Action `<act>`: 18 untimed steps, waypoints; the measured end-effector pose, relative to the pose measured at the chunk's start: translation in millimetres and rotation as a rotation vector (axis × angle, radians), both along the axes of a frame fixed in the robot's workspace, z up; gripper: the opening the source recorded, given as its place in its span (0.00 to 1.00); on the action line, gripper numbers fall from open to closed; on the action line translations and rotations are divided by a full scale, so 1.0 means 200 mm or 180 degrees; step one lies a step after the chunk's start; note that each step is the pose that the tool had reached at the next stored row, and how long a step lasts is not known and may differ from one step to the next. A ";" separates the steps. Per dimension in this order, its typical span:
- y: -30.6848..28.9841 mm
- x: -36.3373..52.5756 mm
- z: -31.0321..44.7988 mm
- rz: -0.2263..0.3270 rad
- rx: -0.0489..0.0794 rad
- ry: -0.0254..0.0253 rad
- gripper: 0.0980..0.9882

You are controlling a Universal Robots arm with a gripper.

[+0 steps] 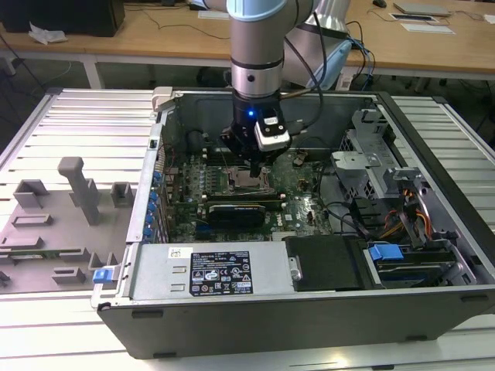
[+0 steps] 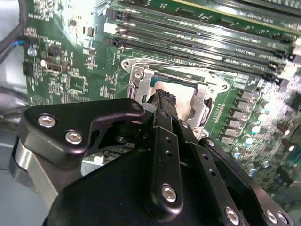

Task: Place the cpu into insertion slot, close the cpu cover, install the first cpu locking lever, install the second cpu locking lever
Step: 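Close the cpu cover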

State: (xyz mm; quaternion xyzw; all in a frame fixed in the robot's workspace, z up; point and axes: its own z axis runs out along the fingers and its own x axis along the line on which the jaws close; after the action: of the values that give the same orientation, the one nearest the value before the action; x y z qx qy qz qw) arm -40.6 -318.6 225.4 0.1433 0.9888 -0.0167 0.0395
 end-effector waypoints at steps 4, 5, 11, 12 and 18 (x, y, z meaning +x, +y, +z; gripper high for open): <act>0.000 0.000 -0.003 0.0269 -0.0008 0.0000 0.01; 0.000 0.000 -0.004 0.0321 -0.0009 0.0000 0.01; 0.000 0.000 -0.010 0.0882 -0.0025 0.0000 0.01; 0.000 0.000 -0.012 0.0992 -0.0027 -0.0001 0.01; 0.000 -0.022 -0.017 0.1253 -0.0030 -0.0001 0.01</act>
State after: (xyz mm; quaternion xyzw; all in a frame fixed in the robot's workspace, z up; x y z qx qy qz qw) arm -44.9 -318.7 222.1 -0.0530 0.9976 -0.0134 0.0428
